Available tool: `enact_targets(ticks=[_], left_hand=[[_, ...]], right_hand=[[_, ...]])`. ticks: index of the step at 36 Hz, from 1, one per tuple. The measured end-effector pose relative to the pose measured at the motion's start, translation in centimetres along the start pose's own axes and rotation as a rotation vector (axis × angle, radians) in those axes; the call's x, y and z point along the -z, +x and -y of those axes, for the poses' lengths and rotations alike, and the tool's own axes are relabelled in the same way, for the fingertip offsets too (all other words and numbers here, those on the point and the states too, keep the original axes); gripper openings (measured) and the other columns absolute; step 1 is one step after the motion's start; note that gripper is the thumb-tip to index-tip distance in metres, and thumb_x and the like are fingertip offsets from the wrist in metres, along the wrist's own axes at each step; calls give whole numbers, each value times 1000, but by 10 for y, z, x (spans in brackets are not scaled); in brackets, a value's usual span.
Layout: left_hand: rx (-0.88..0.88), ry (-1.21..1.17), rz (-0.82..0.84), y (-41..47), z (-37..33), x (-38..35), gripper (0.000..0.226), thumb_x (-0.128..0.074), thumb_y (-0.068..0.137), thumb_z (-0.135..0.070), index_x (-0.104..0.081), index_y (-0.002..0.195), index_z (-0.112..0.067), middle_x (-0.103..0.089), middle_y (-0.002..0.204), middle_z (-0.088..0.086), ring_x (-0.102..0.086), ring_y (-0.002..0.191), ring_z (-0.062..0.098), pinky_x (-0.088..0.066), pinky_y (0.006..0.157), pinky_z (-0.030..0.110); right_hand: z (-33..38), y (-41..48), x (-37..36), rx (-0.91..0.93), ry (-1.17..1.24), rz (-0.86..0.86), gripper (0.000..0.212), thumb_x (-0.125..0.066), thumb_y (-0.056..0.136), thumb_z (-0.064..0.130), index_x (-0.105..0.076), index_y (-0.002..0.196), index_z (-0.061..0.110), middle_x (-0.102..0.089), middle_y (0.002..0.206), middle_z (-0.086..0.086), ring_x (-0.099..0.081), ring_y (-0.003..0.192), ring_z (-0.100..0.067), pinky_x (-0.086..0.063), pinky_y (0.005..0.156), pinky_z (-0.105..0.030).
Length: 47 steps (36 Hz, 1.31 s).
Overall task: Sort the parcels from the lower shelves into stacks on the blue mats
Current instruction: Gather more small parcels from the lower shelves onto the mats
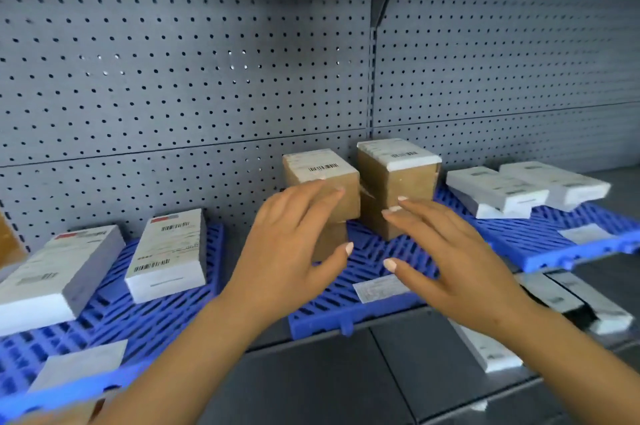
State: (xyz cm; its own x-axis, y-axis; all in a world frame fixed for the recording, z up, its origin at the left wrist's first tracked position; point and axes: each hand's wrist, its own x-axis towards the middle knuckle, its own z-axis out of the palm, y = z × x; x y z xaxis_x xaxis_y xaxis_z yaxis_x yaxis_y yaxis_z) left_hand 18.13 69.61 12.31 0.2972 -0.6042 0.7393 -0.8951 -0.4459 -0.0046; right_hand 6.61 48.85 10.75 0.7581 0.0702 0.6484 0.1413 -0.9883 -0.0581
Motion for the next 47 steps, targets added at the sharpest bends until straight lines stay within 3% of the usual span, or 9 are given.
enact_targets(ticks=[6, 10, 16, 22, 30, 37, 47], left_hand=[[-119, -194, 63, -19, -41, -22, 58, -52, 88, -42, -49, 138, -14, -48, 141, 6, -42, 126, 20, -26, 105, 28], [-158, -294, 116, -35, -71, -49, 57, -50, 89, -43, -49, 139, -14, -47, 143, 7, -44, 126, 22, -28, 104, 32], [-273, -283, 162, -46, -118, -89, 54, -52, 89, -42, -52, 136, -14, -49, 140, 9, -47, 122, 26, -33, 103, 43], [-313, -293, 287, -47, -166, -129, 55, -52, 87, -41, -50, 137, -18, -49, 140, 5, -49, 120, 23, -33, 103, 40], [-338, -343, 419, -26, -240, -191, 53, -47, 86, -42, -51, 133, -17, -51, 137, 6, -52, 119, 27, -41, 102, 46], [-375, -319, 479, -1, -311, -251, 58, -46, 83, -50, -54, 132, -19, -54, 135, 4, -47, 120, 20, -39, 103, 40], [-348, -327, 598, 29, -393, -327, 61, -45, 84, -50, -54, 132, -15, -53, 136, 6, -53, 119, 25, -41, 101, 44]], right_hand=[[4, -70, 20, -109, -68, 12, 55, -47, 91, 51, -51, 136, 19, -46, 142, -4, -41, 133, -23, -38, 103, -35], [2, -117, 36, -208, -135, 31, 54, -45, 92, 49, -53, 134, 16, -47, 140, -6, -44, 131, -26, -43, 101, -40], [-21, -187, 47, -287, -241, 115, 52, -49, 91, 42, -52, 134, 13, -50, 135, -10, -46, 127, -29, -43, 101, -41], [-51, -239, 59, -402, -259, 123, 52, -47, 92, 44, -53, 132, 12, -53, 133, -13, -48, 125, -31, -45, 101, -43], [-116, -297, 77, -546, -259, 178, 55, -40, 92, 50, -54, 134, 17, -53, 135, -8, -46, 129, -26, -44, 102, -40], [-187, -346, 102, -571, -253, 180, 52, -43, 91, 48, -55, 132, 18, -54, 133, -7, -49, 126, -27, -46, 100, -41], [-270, -404, 126, -682, -215, 254, 53, -43, 90, 49, -53, 133, 21, -54, 134, -7, -48, 128, -28, -45, 101, -44]])
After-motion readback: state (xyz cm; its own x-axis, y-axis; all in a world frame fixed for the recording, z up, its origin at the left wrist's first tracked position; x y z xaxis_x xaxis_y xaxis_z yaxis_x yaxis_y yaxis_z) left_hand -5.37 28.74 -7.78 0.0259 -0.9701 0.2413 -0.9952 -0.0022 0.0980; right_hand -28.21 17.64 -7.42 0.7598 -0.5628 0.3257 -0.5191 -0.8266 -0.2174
